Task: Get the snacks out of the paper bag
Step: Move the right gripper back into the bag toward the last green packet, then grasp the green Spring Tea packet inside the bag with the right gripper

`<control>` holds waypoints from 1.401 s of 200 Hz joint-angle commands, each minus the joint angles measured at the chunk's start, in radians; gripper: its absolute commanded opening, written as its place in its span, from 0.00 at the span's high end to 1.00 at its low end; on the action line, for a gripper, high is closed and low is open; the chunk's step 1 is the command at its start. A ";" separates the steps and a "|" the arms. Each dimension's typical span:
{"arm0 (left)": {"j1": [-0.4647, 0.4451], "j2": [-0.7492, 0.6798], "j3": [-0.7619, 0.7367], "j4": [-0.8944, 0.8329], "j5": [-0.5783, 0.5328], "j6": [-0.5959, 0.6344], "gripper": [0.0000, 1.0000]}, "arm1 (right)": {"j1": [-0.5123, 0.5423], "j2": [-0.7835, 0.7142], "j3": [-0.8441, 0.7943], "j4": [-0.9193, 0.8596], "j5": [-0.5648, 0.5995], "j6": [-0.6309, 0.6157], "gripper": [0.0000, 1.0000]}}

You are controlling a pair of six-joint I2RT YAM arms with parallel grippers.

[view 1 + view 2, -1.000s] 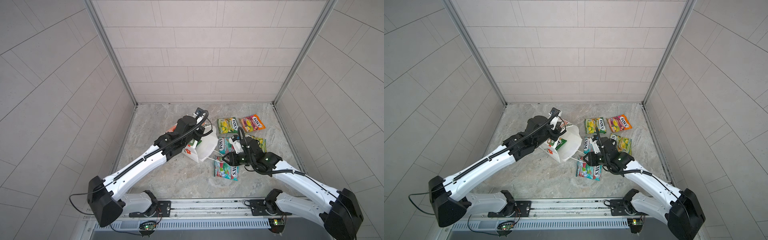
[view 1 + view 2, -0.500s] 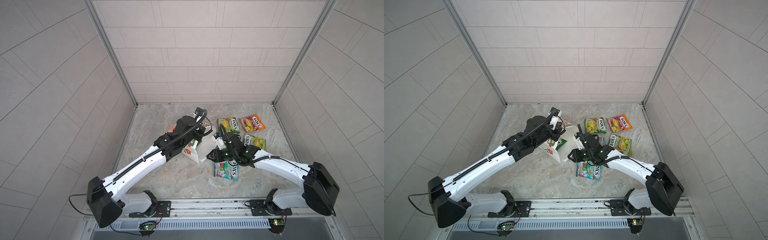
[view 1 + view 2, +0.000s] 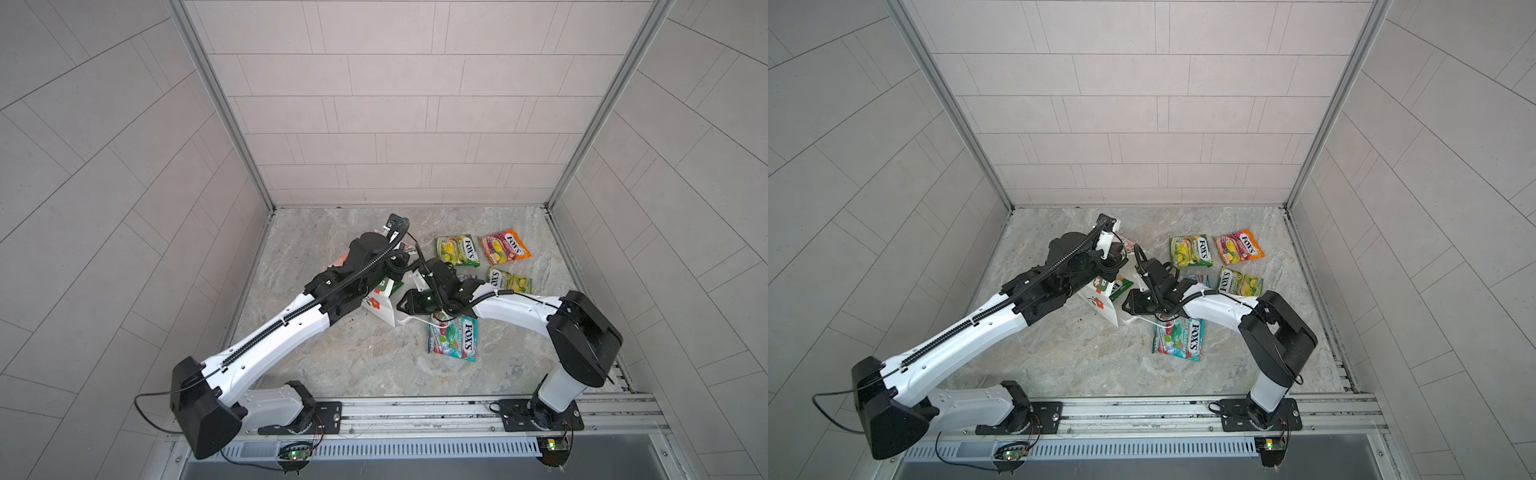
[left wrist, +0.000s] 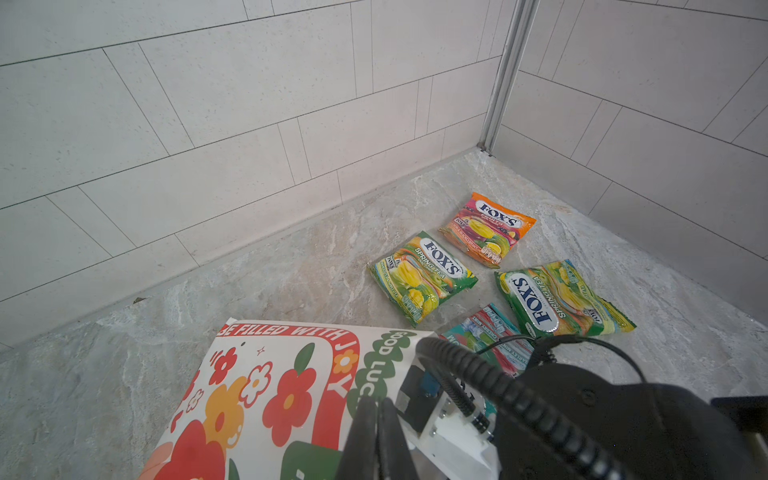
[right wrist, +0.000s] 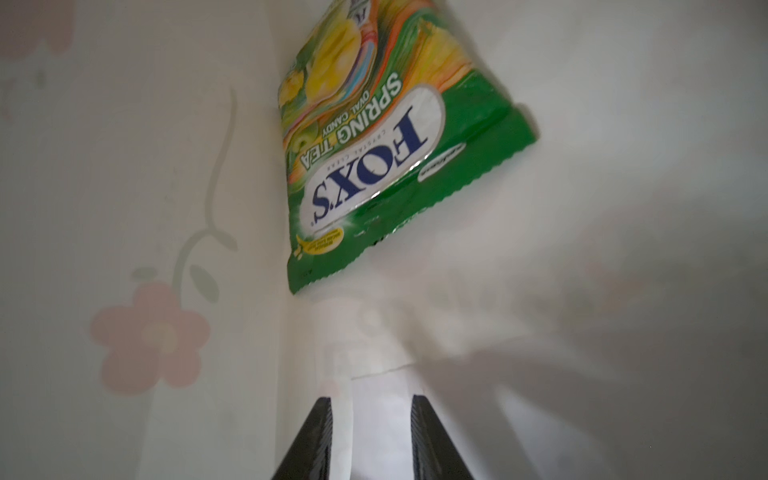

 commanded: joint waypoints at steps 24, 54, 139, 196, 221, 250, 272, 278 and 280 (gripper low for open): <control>-0.006 -0.030 -0.013 0.051 0.001 -0.019 1.00 | 0.004 0.074 0.046 0.075 0.088 0.125 0.66; -0.006 -0.028 -0.015 0.056 0.006 -0.030 1.00 | 0.005 0.124 0.070 0.110 0.098 0.172 0.66; -0.007 -0.028 -0.018 0.064 0.017 -0.046 1.00 | 0.001 0.230 0.079 0.306 0.110 0.354 0.64; -0.006 -0.039 -0.024 0.074 0.026 -0.047 1.00 | 0.005 0.284 0.046 0.510 0.201 0.537 0.64; -0.007 -0.044 -0.028 0.079 0.029 -0.049 1.00 | 0.012 0.317 0.055 0.555 0.240 0.595 0.64; -0.006 -0.047 -0.028 0.080 0.025 -0.044 1.00 | 0.016 0.354 0.095 0.572 0.210 0.598 0.69; -0.007 -0.048 -0.028 0.075 0.000 -0.037 1.00 | 0.018 0.334 0.092 0.552 0.209 0.563 0.83; -0.007 -0.049 -0.028 0.075 -0.010 -0.032 1.00 | 0.018 0.323 0.090 0.537 0.211 0.546 0.86; -0.006 -0.049 -0.028 0.072 -0.014 -0.032 1.00 | 0.018 0.322 0.089 0.533 0.211 0.539 0.88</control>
